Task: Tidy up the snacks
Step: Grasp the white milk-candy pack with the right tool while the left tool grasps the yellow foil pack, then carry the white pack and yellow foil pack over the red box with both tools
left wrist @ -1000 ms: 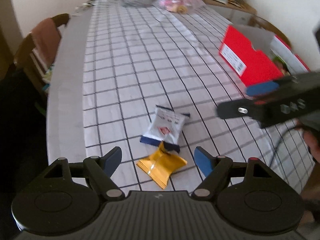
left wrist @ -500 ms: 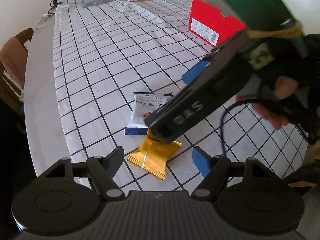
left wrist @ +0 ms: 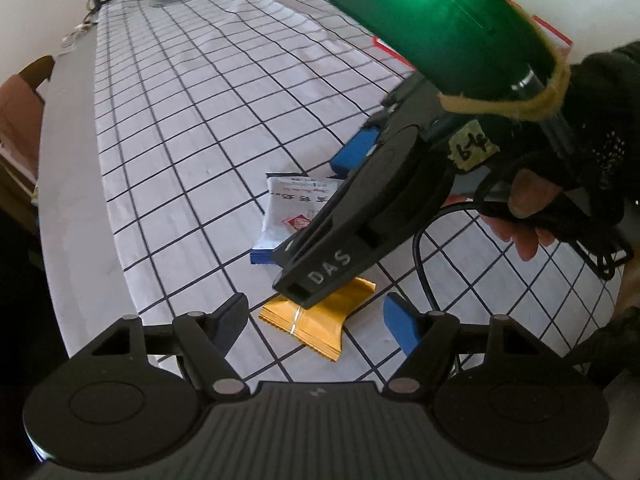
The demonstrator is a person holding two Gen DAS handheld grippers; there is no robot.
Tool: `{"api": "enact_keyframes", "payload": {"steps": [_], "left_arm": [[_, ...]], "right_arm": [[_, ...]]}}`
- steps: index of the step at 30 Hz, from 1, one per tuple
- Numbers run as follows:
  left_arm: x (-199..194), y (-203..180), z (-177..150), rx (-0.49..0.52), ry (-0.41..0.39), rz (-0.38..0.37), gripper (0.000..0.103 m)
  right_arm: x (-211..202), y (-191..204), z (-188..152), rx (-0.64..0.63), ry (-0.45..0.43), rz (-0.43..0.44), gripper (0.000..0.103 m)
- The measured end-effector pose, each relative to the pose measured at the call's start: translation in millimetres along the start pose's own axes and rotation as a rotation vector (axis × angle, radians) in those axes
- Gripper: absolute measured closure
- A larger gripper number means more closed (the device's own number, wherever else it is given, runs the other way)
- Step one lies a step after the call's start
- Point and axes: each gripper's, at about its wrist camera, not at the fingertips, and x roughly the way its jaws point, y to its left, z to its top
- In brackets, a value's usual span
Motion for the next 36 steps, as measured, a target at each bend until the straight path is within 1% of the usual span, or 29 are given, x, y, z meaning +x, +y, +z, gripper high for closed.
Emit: {"api": "enact_keyframes", "payload": {"steps": [1,3,7,9,12,13,14,20,23,30,31,36], "left_arm": [[2,-1,1,0.01,0.005,-0.005,0.029],[6,-2,4,0.027,0.013,-0.014,0.029],[15,-6,7,0.058,0.03,-0.029,0.029],[20,-7,8,0.065,0.037,-0.029,0.029],[26,-6,9,0.059,0.048,-0.025,0.03],[28,-6,9,0.059,0.053,-0.024,0.034],[29,-6,9,0.06,0.056,-0.017,0.036],[29,-6,8,0.021,0.061,-0.003,0.039],[28,-5,10,-0.025,0.054,0.006,0.043],[23,0,11,-0.2,0.029,0.025,0.05],[22,1,11,-0.226,0.025,0.023,0.056],[17,9,9,-0.352,0.016,0.012,0.056]], "right_arm": [[0,0,0,-0.003,-0.003,-0.003,0.022],[-2,-3,0,0.01,-0.011,-0.006,0.029],[-6,-16,-6,0.05,-0.03,-0.015,0.033],[-9,-24,-11,0.072,-0.037,-0.023,0.038],[-12,-35,-19,0.108,-0.04,-0.033,0.039],[-13,-38,-21,0.117,-0.042,-0.035,0.04],[-14,-41,-25,0.128,-0.045,-0.037,0.041],[-23,-52,-42,0.187,-0.05,-0.036,0.043],[-27,-54,-47,0.225,-0.051,-0.042,0.045],[-47,-72,-73,0.336,-0.073,-0.031,0.046],[-51,-74,-77,0.35,-0.076,-0.03,0.046],[-74,-83,-93,0.397,-0.106,-0.019,0.046]]}}
